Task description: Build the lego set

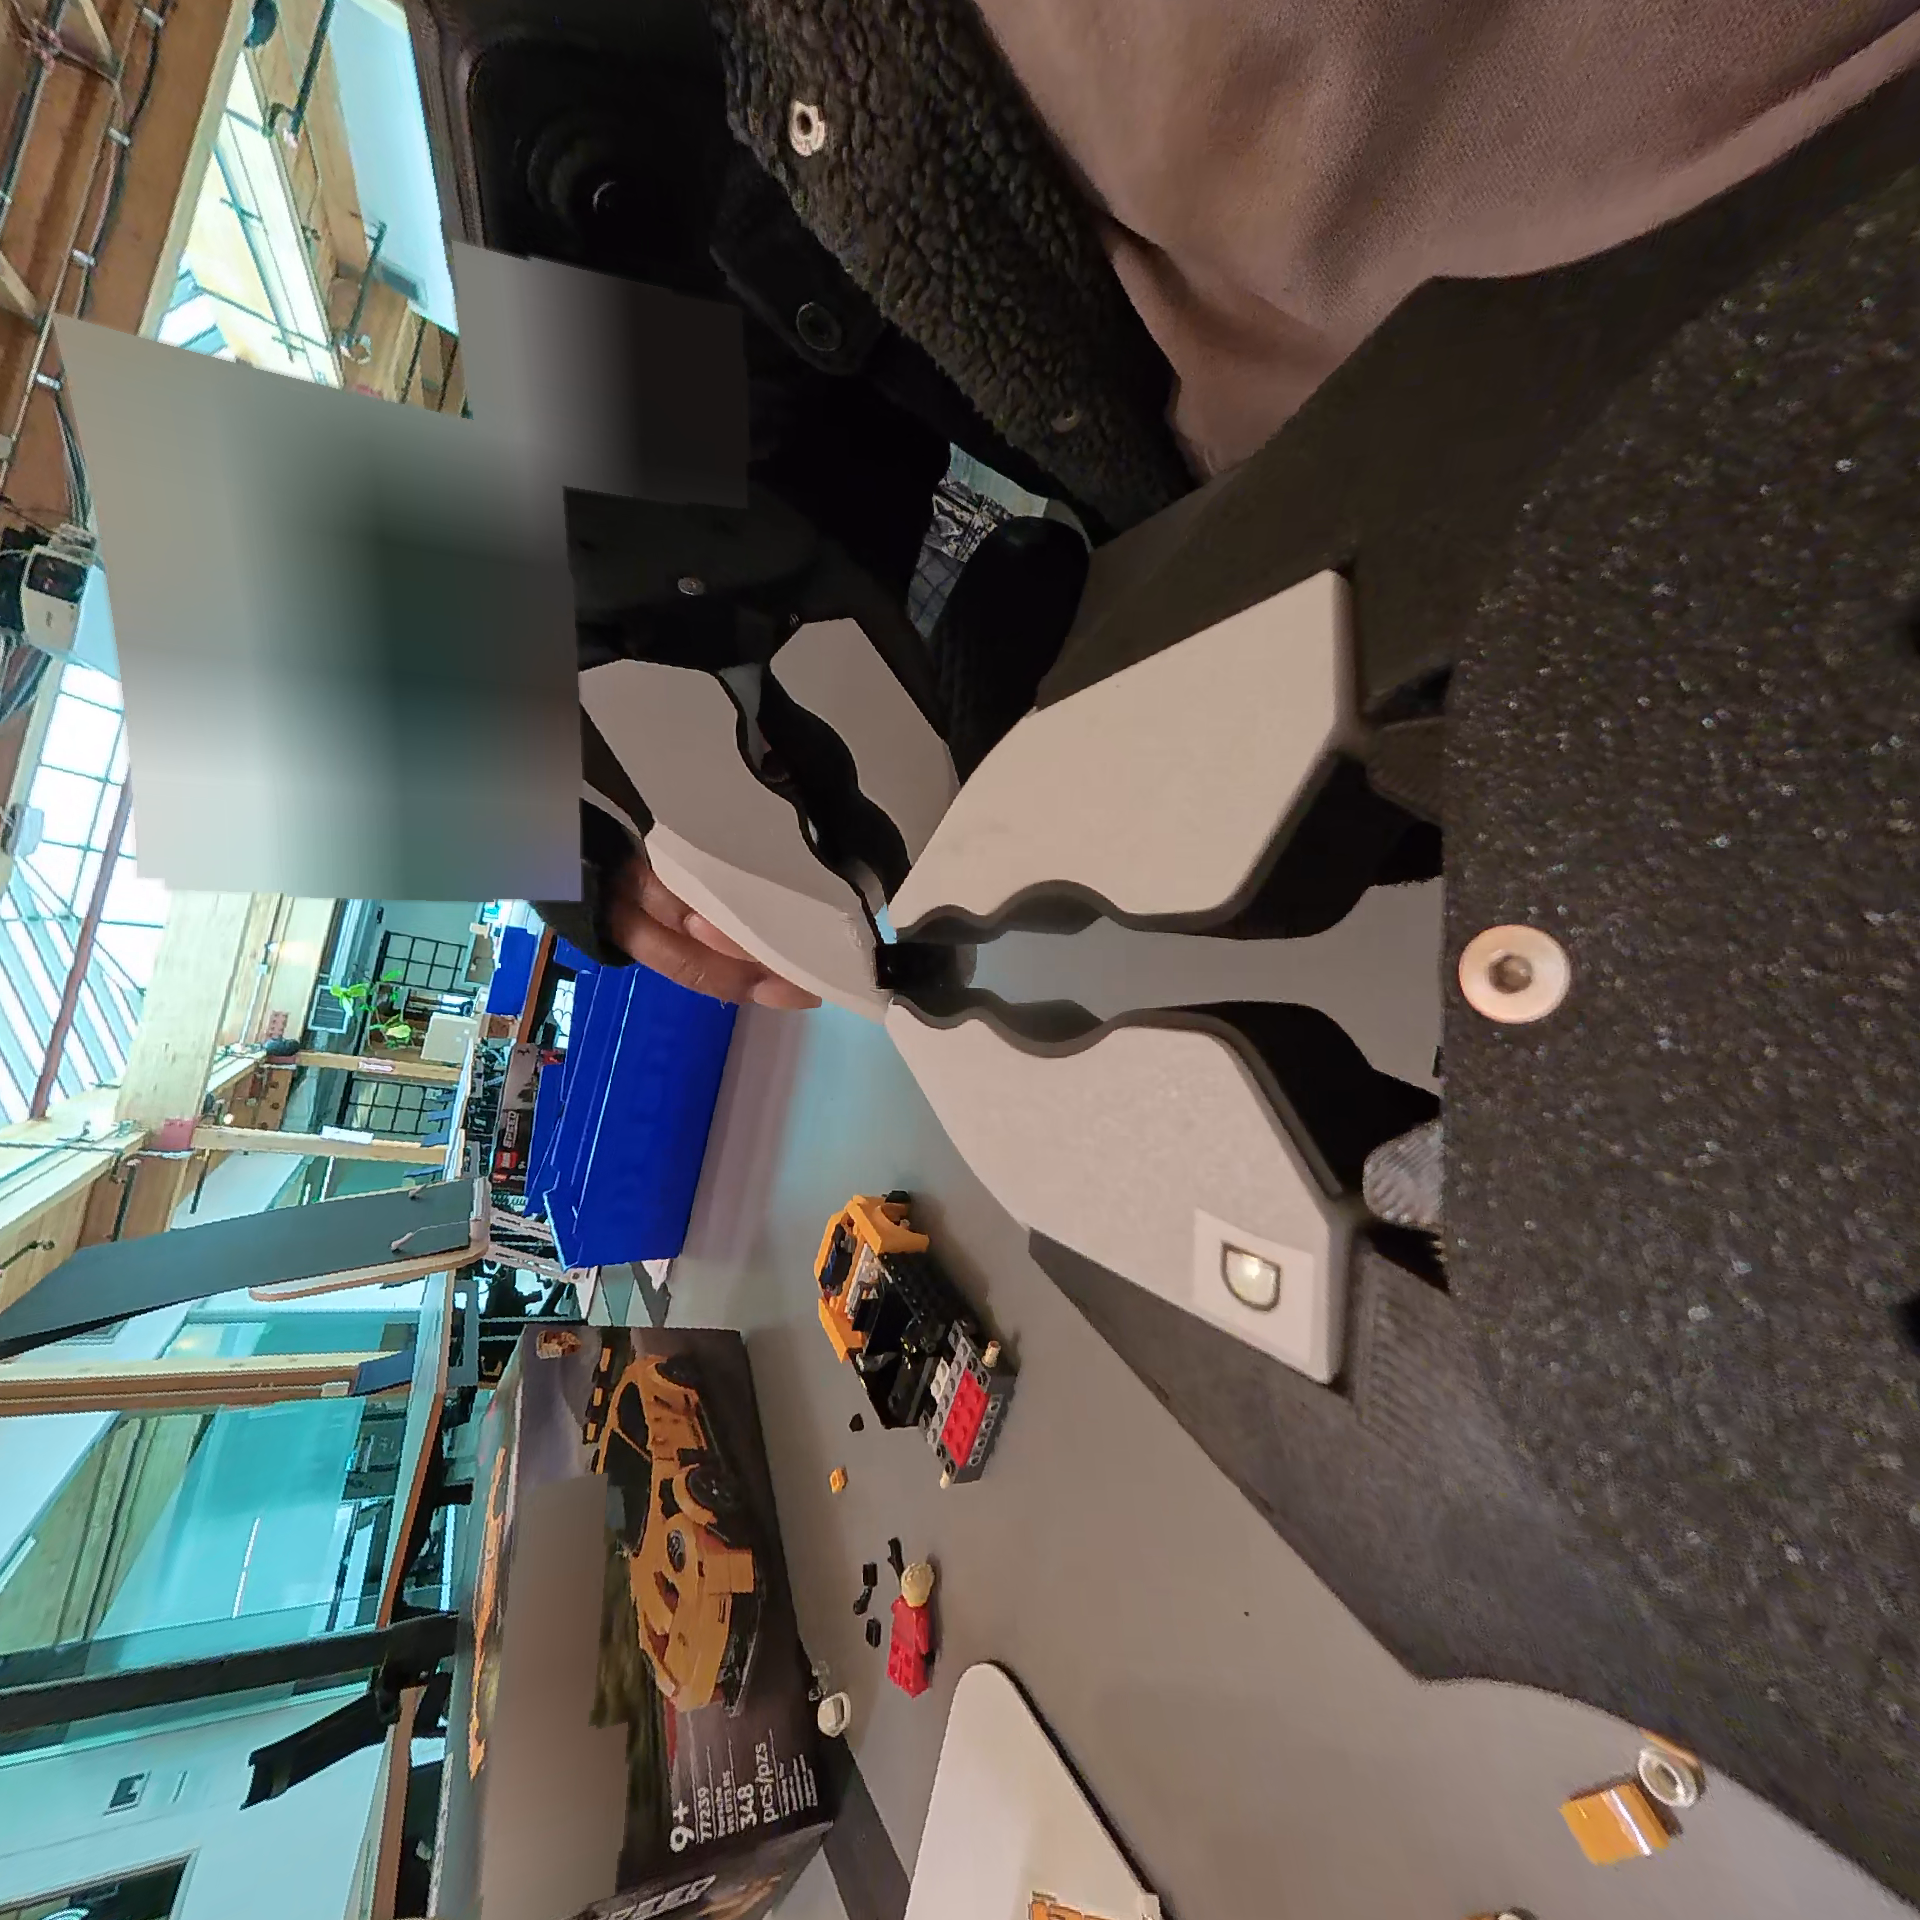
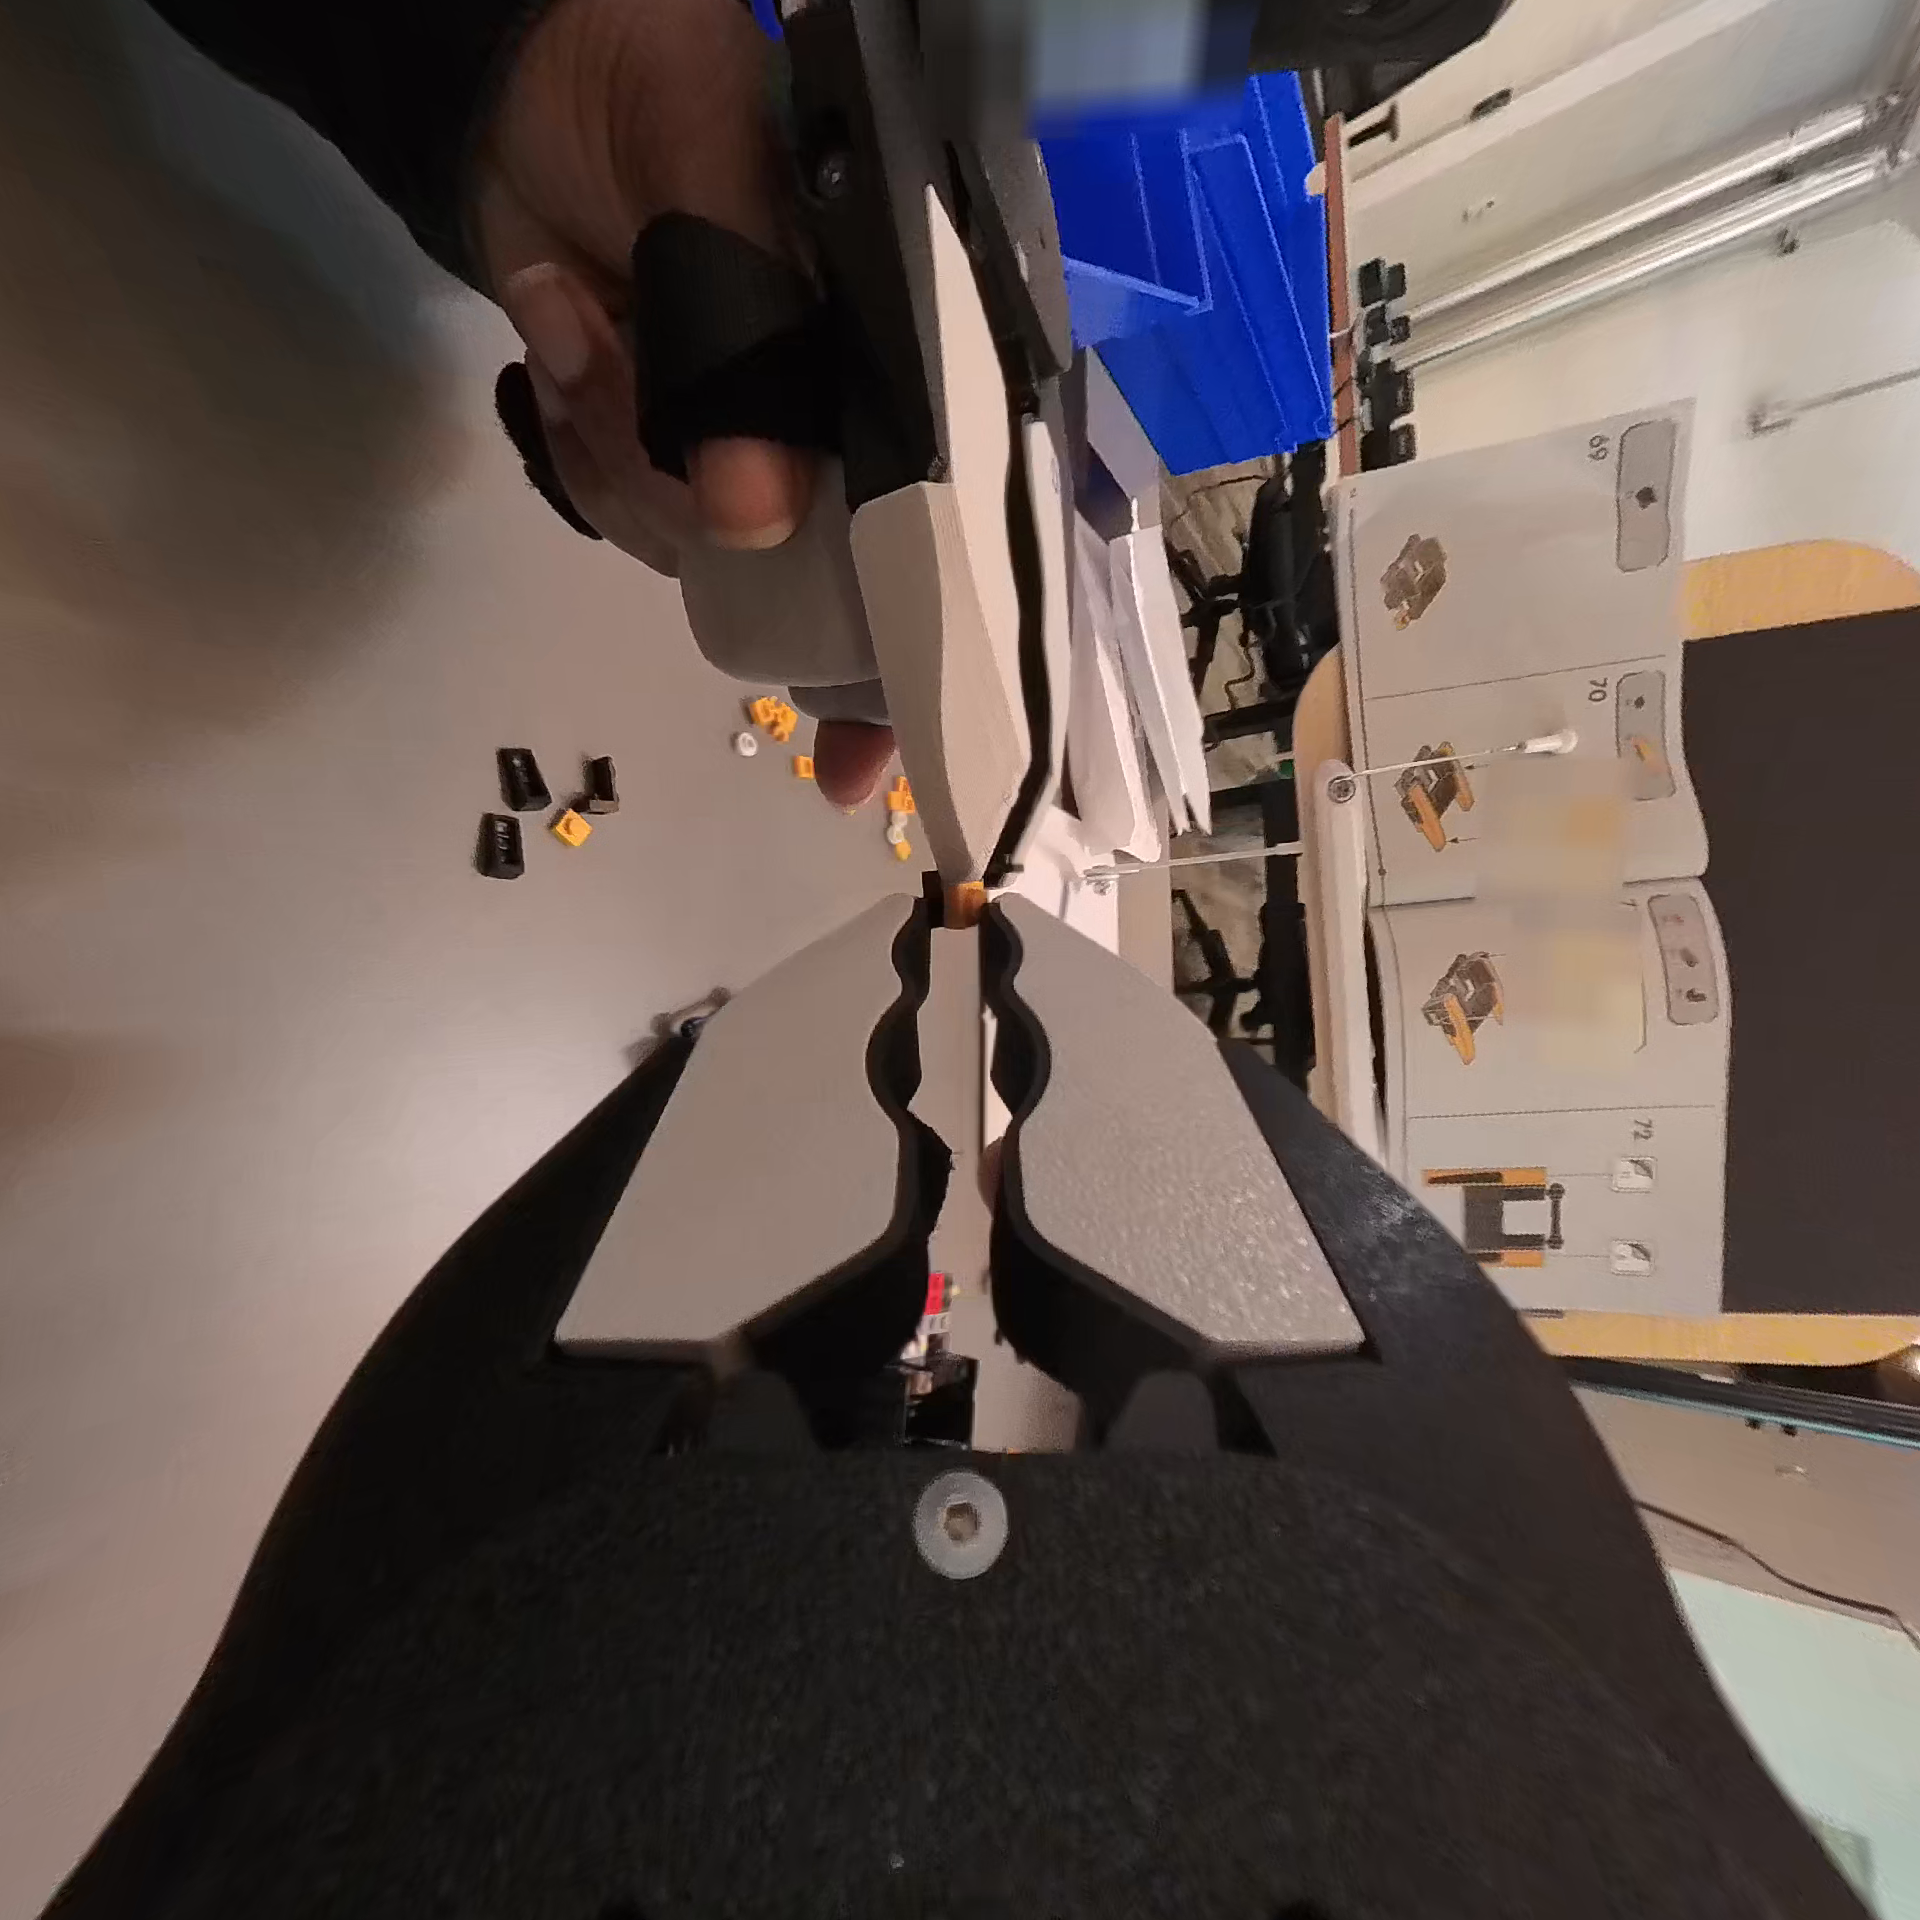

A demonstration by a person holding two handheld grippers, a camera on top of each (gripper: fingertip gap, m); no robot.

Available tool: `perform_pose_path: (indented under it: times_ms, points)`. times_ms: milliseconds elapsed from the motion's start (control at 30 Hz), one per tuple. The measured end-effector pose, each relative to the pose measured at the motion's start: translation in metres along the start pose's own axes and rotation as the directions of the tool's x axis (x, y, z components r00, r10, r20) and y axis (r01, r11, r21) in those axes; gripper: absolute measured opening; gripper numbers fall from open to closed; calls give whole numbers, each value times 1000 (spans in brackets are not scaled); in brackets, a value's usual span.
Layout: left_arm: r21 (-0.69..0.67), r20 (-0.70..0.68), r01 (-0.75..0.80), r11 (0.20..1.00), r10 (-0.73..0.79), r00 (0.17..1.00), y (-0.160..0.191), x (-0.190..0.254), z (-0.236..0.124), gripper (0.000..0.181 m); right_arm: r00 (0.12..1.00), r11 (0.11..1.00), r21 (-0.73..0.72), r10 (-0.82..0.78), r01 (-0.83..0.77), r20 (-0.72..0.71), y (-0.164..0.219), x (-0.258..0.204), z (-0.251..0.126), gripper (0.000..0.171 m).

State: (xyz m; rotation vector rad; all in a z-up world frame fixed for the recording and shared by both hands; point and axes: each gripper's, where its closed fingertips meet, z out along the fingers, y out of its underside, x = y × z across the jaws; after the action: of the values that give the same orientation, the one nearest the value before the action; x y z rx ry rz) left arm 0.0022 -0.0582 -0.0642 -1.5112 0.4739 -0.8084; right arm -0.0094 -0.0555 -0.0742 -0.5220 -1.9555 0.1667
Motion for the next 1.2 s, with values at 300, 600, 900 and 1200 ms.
perform_pose_path:
  times_ms: [300,600,900,1200]
  points:
    - [6,-26,60,998,-59,998,0,2,2,8,993,994,-8,111,-111,50,2,-2,-1,9]
    - [12,-63,149,989,-148,987,-1,2,2,8,991,990,42,133,-134,9,1,-1,-2,9]
    - [20,-65,229,973,-227,972,-2,-2,2,7,994,998,37,59,-56,-91,2,3,-2,11]
    - [15,-59,193,981,-192,980,-1,-1,3,7,993,995,45,92,-89,-73,0,2,-3,11]
